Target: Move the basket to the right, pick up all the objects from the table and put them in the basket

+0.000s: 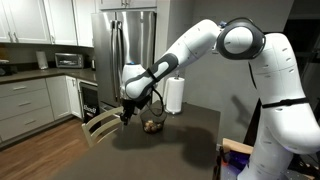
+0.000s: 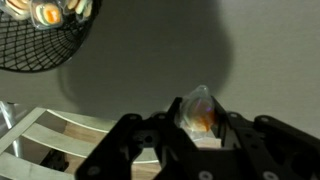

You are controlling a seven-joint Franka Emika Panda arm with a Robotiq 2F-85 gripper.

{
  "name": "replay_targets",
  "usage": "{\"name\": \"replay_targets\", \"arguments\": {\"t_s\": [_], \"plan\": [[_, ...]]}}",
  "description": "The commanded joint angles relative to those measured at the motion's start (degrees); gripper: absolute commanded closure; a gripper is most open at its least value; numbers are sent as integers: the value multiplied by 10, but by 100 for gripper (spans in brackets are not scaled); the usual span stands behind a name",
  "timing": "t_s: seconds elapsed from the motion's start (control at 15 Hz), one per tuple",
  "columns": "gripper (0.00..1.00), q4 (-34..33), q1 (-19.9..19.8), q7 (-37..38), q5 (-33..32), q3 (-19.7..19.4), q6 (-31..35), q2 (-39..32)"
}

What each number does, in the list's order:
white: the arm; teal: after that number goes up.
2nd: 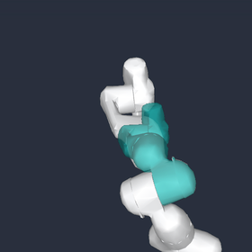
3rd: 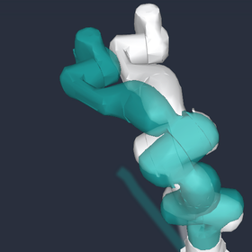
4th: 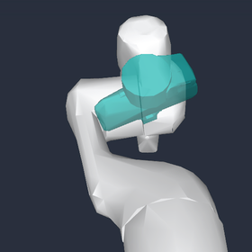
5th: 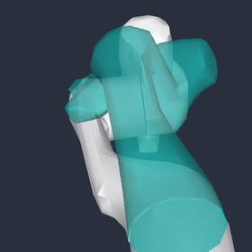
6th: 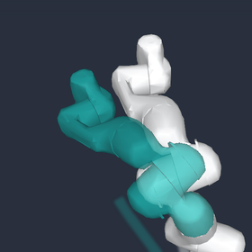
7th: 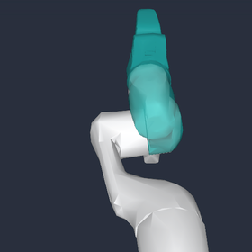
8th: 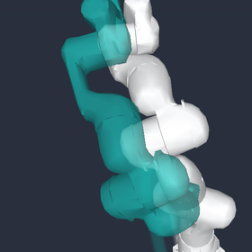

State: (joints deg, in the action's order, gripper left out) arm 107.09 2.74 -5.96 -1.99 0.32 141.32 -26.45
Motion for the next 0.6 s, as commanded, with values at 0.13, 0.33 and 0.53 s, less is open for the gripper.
{"name": "replay_targets", "arguments": {"t_s": [0.13, 0.33, 0.53], "plan": [[88, 61, -2, 54, -9, -14, 40, 52], [88, 85, -4, 74, -8, -21, 61, 68], [88, 106, -7, 95, -6, -31, 79, 78]]}}
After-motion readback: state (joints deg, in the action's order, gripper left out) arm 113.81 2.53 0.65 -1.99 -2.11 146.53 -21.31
